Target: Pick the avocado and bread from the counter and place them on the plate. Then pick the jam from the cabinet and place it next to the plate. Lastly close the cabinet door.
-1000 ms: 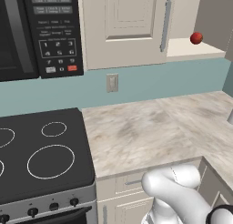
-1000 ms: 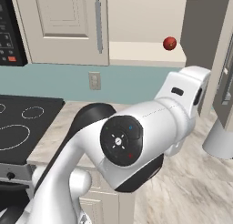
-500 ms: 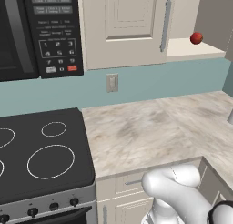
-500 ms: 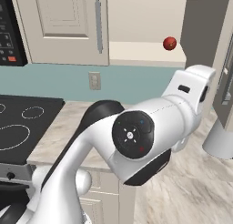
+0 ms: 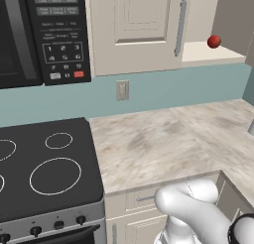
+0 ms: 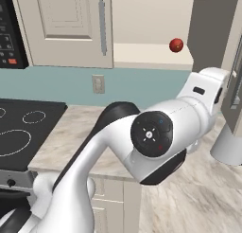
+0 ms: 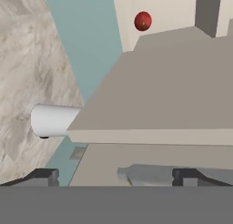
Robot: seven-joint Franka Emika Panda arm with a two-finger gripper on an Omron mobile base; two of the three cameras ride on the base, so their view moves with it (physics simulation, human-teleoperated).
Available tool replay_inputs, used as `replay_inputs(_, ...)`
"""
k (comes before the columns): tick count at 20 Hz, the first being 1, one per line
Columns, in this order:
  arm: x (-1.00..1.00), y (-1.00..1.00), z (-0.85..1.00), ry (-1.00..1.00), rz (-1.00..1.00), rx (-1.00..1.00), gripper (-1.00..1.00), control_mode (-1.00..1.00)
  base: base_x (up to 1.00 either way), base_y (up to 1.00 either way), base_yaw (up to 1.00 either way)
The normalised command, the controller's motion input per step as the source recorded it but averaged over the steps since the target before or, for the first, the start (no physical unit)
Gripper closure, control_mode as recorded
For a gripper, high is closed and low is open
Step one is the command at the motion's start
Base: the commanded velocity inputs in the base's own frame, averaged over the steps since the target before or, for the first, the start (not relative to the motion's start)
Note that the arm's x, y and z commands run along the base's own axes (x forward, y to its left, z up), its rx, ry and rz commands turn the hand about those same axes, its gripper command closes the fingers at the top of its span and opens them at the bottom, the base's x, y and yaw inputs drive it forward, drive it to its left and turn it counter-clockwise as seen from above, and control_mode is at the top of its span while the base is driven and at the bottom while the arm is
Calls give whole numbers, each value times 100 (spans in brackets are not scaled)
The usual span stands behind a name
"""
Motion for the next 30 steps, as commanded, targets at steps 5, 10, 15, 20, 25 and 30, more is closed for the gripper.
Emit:
replay_inputs(5, 20, -22, -7, 0, 1, 0, -100, -100, 0, 0, 0)
replay_inputs(10, 19, -16, -4, 0, 2, 0, -100, -100, 0, 0, 0)
replay_inputs(15, 21, -10, -4, 0, 2, 0, -100, -100, 0, 0, 0)
replay_inputs(20, 24, -9, -4, 0, 3, 0, -100, -100, 0, 0, 0)
replay_inputs(25, 19, -21, -2, 0, 5, 0, -100, -100, 0, 0, 0)
replay_inputs(30, 18, -12, 0, 0, 4, 0, -100, -100, 0, 0, 0)
